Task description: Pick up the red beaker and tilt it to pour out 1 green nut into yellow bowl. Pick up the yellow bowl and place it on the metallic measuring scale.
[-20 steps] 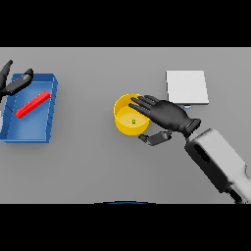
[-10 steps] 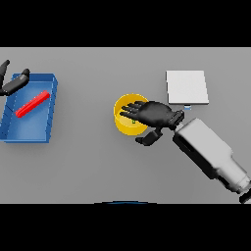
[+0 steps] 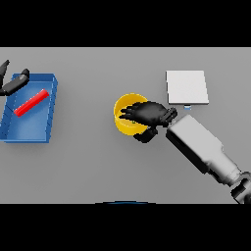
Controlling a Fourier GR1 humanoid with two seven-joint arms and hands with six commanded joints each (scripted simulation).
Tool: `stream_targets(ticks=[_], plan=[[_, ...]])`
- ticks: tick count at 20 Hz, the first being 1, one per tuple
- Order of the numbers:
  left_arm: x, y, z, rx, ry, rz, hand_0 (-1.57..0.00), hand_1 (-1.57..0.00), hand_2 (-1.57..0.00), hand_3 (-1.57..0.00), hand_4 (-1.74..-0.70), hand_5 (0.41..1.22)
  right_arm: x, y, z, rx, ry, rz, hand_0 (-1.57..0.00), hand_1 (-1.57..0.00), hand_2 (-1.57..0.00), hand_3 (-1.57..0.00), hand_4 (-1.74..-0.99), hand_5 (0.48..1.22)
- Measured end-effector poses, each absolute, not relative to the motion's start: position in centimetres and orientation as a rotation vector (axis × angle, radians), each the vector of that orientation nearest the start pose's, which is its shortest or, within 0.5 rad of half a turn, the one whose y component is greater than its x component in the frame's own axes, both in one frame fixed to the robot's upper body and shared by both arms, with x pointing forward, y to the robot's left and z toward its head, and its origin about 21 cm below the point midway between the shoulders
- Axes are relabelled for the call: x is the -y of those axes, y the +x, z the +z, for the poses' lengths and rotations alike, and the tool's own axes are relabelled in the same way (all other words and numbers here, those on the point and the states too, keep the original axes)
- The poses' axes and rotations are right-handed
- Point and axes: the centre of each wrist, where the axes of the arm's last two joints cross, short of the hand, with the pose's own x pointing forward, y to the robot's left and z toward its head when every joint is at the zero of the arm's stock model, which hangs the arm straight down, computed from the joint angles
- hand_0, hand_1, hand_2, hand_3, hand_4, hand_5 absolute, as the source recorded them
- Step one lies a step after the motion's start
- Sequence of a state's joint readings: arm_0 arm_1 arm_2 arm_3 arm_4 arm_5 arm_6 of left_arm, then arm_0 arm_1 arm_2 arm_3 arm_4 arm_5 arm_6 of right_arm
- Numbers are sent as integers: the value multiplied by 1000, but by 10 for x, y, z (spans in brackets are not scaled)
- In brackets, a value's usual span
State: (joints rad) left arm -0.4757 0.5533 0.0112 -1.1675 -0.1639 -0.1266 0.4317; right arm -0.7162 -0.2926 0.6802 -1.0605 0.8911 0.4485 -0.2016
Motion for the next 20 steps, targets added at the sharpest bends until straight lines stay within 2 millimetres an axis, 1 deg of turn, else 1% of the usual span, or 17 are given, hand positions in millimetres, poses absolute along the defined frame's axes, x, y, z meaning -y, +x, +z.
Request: stream_targets(ticks=[1,2,3,4,5,6,7,10,11,12,13,14,15,16,17,20], plan=[[-348,359,101,1125,581,-467,1,1,1,1,-791,711,116,360,43,1208,-337,2109,-193,-183,-189,-215,-1309,891],[-350,360,103,1128,579,-464,1,1,1,1,-789,710,119,360,40,1223,-308,2116,-455,-407,-349,-322,-1363,957],[-349,360,100,1130,575,-471,1,1,1,1,-788,710,122,358,41,1241,-297,2121,-678,-640,-594,-572,-1435,1010],[-347,361,103,1138,571,-469,1,1,1,1,-788,710,118,357,42,1240,-312,2121,-857,-826,-789,-679,-1492,1052],[-347,361,101,1136,568,-464,1,1,1,1,-787,707,122,358,42,1257,-278,2126,-999,-975,-945,-792,-1540,1086],[-348,362,102,1133,573,-465,1,1,1,1,-787,707,121,358,44,1254,-269,2134,-1114,-1094,-1071,-882,-1578,1113],[-350,361,102,1129,580,-466,1,1,1,1,-785,709,118,359,46,1251,-277,2142,-1205,-1189,-1129,-969,-1611,1135],[-351,360,99,1133,578,-476,1,1,1,1,-784,710,121,359,47,1241,-264,2134,-1384,-1376,-1287,-1106,-1674,1177],[-350,360,103,1142,586,-477,1,1,1,1,-782,710,121,359,48,1234,-270,2129,-1421,-1415,-1323,-1130,-1688,1186],[-351,359,103,1139,591,-478,1,1,1,1,-785,712,125,359,51,1217,-276,2133,-1451,-1446,-1330,-1171,-1698,1193],[-350,359,102,1135,580,-478,1,1,1,1,-786,707,124,358,52,1205,-286,2134,-1475,-1471,-1353,-1185,-1707,1198],[-352,360,104,1135,578,-476,1,1,1,1,-786,704,126,359,55,1208,-279,2134,-1494,-1491,-1362,-1198,-1714,1203],[-352,361,104,1137,575,-474,1,1,1,1,-782,703,123,358,58,1229,-283,2133,-1510,-1507,-1387,-1195,-1719,1207],[-347,363,105,1136,574,-475,1,1,1,1,-778,704,122,357,62,1244,-277,2124,-1522,-1520,-1415,-1185,-1724,1209],[-347,362,106,1142,578,-479,1,1,1,1,-775,706,121,356,66,1240,-278,2113,-1532,-1530,-1440,-1173,-1727,1212],[-350,357,107,1142,586,-489,1,1,1,1,-770,705,130,361,87,1217,-327,2094,-1551,-1550,-1481,-1157,-1734,1216]])
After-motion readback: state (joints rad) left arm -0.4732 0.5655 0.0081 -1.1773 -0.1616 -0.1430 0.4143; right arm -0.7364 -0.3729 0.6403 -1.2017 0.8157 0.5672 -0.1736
